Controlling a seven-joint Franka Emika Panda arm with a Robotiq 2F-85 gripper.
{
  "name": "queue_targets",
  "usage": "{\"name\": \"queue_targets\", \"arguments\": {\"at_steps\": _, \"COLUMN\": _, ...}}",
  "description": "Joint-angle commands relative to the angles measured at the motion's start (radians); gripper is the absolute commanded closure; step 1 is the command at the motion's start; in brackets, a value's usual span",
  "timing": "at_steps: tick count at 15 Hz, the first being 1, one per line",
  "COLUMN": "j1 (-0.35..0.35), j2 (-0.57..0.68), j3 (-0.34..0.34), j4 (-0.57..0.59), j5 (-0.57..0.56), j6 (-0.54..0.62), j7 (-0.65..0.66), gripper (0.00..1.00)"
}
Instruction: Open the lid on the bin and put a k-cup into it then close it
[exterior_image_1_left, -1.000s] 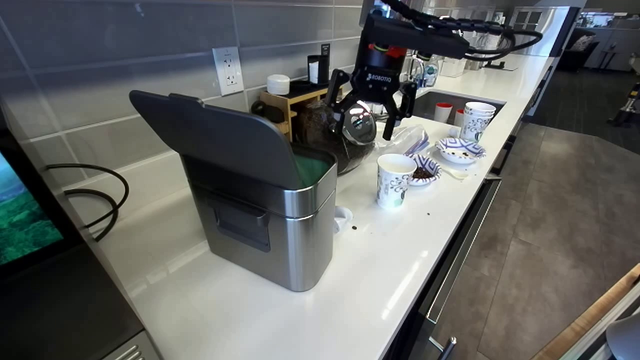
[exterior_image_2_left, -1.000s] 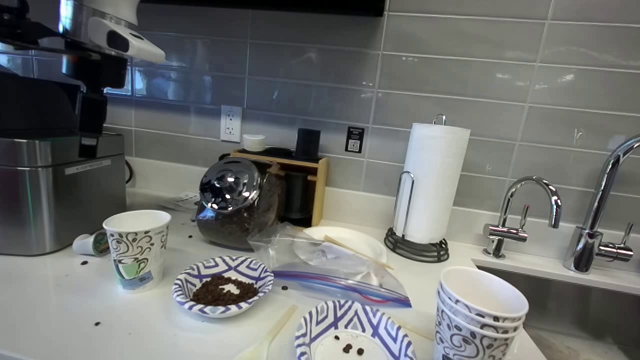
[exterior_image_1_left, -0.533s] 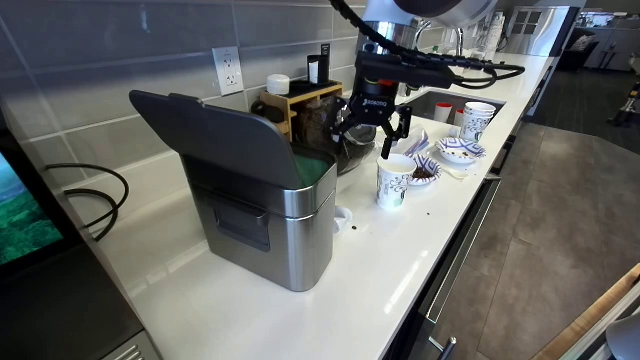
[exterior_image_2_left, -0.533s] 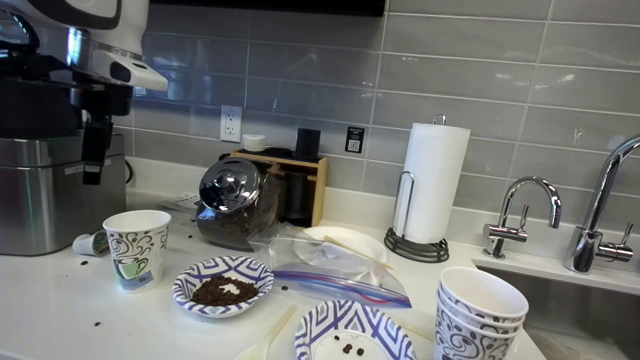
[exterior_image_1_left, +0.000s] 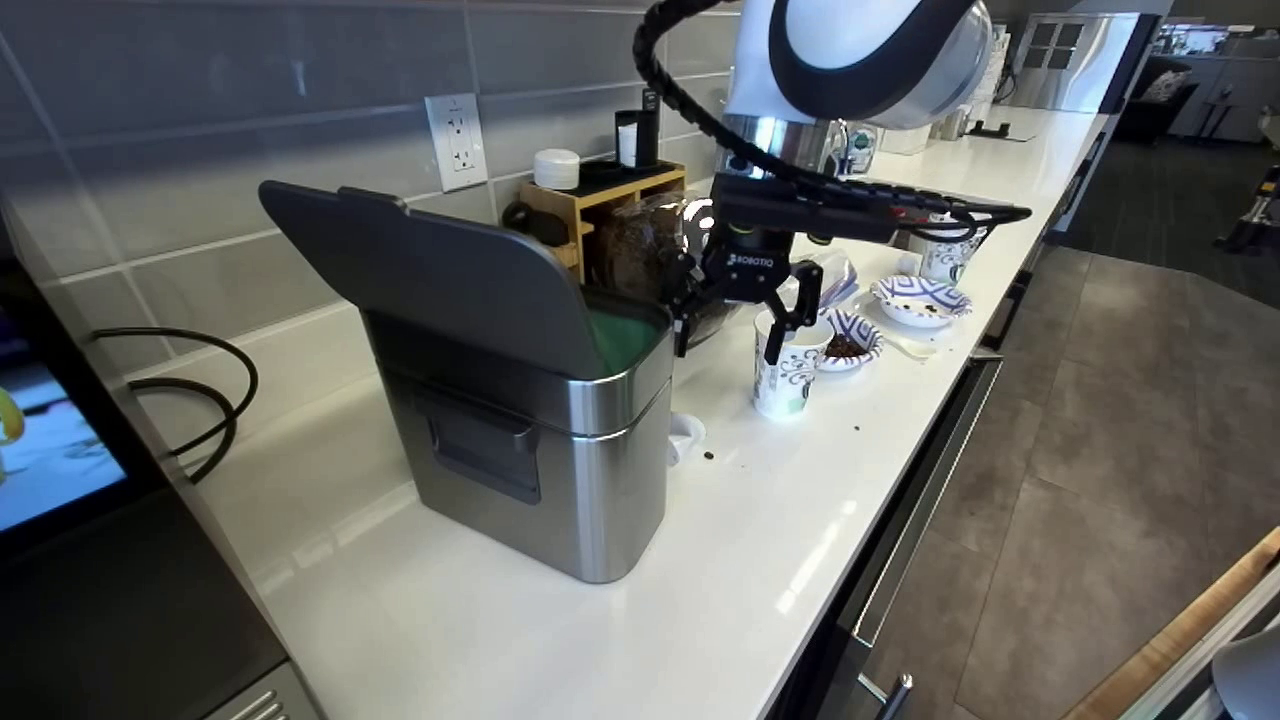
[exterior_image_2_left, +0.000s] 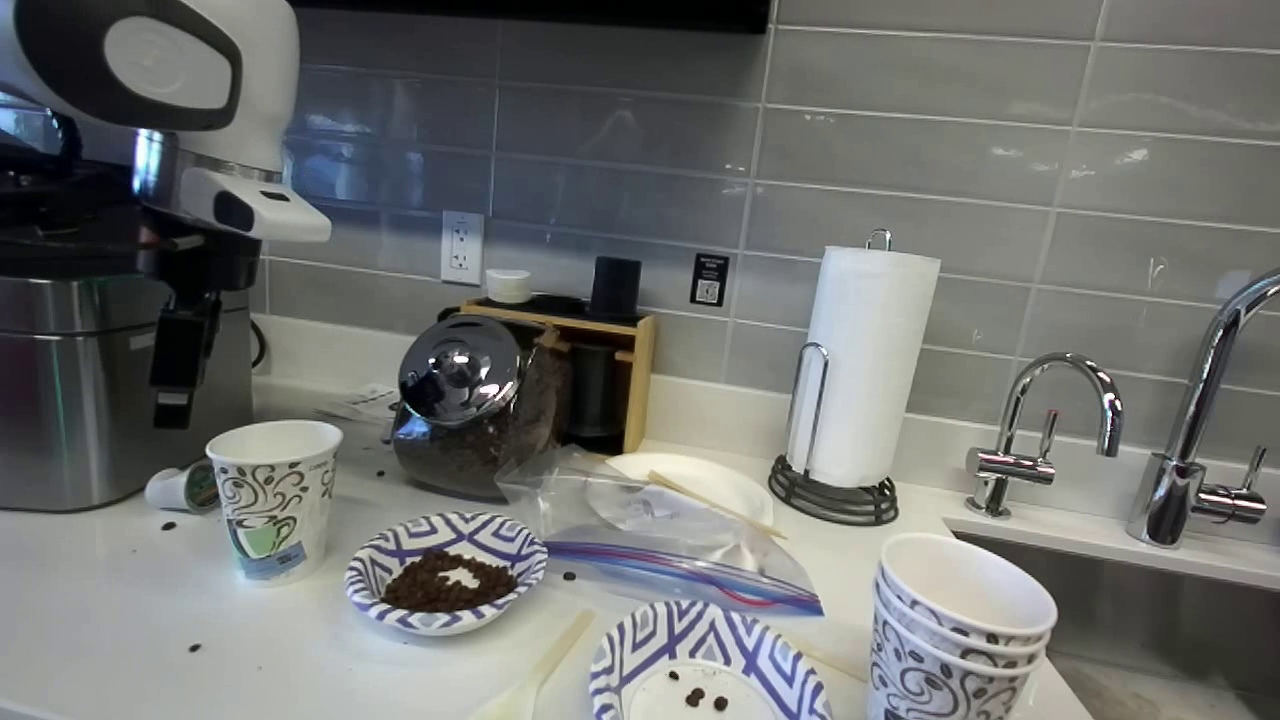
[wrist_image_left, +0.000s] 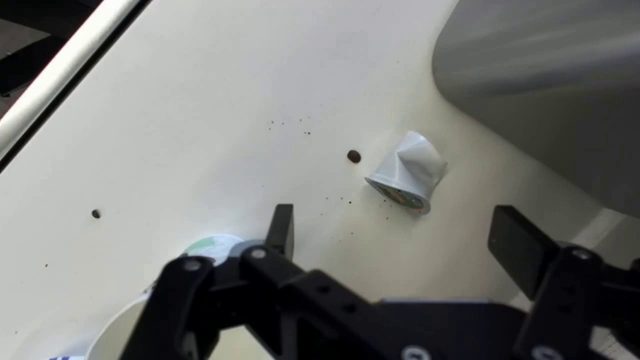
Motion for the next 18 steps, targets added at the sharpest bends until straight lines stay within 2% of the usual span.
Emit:
{"name": "queue_targets", "arguments": {"at_steps": 1, "j1": 0.011, "j2": 0.029, "j3": -0.014, "j4": -0.028, "j5": 0.059, "j6": 0.045, "j7": -0.01, "gripper": 0.0}}
{"name": "queue_targets", "arguments": {"at_steps": 6, "j1": 0.011, "j2": 0.081, "j3": -0.025, "j4": -0.018, "j5": 0.126, "j6": 0.061, "j7": -0.021, "gripper": 0.0}}
{"name": "queue_targets", "arguments": {"at_steps": 9, "j1": 0.012, "j2": 0.112, "j3": -0.022, "j4": -0.018, "j5": 0.19, "j6": 0.142, "j7": -0.073, "gripper": 0.0}}
{"name": "queue_targets", "arguments": {"at_steps": 12, "j1": 0.013, "j2": 0.144, "j3": -0.02, "j4": -0.008, "j5": 0.229, "j6": 0.177, "j7": -0.099, "gripper": 0.0}}
{"name": "queue_targets", "arguments": {"at_steps": 18, "j1": 0.014, "j2": 0.188, "j3": -0.02, "j4": 0.023, "j5": 0.28, "j6": 0.159, "j7": -0.12, "gripper": 0.0}}
